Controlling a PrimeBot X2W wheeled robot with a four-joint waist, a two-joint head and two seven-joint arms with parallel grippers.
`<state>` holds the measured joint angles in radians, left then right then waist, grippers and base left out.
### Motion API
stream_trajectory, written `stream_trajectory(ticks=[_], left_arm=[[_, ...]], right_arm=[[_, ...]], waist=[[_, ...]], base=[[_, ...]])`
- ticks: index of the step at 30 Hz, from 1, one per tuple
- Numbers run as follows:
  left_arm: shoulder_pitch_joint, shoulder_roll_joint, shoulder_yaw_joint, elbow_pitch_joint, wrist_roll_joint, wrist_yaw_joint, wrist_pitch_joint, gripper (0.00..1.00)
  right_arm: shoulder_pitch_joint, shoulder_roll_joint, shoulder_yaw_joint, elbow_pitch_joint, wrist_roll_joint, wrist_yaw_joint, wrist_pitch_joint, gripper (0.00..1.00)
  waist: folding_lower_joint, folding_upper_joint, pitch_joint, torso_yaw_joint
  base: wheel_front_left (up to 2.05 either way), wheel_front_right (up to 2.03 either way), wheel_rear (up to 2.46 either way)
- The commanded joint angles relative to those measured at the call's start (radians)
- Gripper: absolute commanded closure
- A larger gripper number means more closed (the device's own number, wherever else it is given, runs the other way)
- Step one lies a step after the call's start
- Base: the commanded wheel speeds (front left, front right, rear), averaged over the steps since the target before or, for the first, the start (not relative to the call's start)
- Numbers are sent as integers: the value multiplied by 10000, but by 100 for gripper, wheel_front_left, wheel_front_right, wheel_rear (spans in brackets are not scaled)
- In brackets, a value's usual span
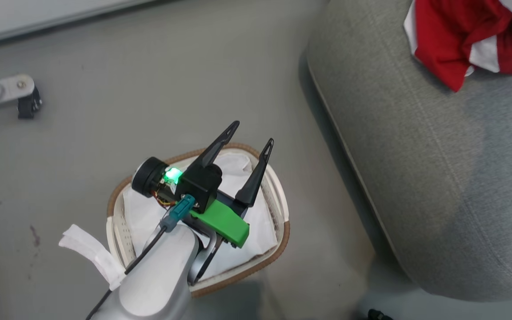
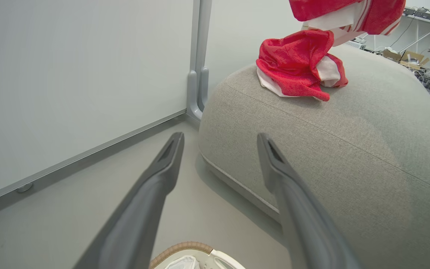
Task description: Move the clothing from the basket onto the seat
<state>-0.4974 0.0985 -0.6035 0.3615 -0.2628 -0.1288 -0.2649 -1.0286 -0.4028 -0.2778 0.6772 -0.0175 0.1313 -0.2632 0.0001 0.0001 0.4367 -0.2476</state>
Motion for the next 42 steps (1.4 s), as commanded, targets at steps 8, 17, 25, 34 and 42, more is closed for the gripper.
stream_trajectory(ticks=[8, 17, 25, 34, 42], left_arm=[[-569, 217, -171, -331, -154, -34, 9, 0], [-562, 338, -222, -230, -426, -35, 9, 0], [-348, 218, 90, 19, -535, -35, 9, 0], [384, -114, 949, 345, -565, -35, 10, 0], [1282, -358, 2065, 455, -599, -10, 10, 0]], right_arm=[[471, 325, -720, 799, -383, -12, -23, 100], [1210, 836, -1262, 838, -673, -10, -23, 77], [2148, 1257, -1488, 303, -853, -12, -23, 0], [3404, 1371, -1140, -472, -1059, -11, -22, 0], [4201, 1482, -370, -1128, -1103, -11, -23, 0]], waist=[[-1, -1, 1875, 619], [-1, -1, 1816, 446], [-1, -1, 1073, 379], [-1, -1, -470, 637], [-1, -1, -2028, 1185]], base=[[0, 0, 0], [0, 0, 0], [0, 0, 0], [0, 0, 0], [0, 0, 0]])
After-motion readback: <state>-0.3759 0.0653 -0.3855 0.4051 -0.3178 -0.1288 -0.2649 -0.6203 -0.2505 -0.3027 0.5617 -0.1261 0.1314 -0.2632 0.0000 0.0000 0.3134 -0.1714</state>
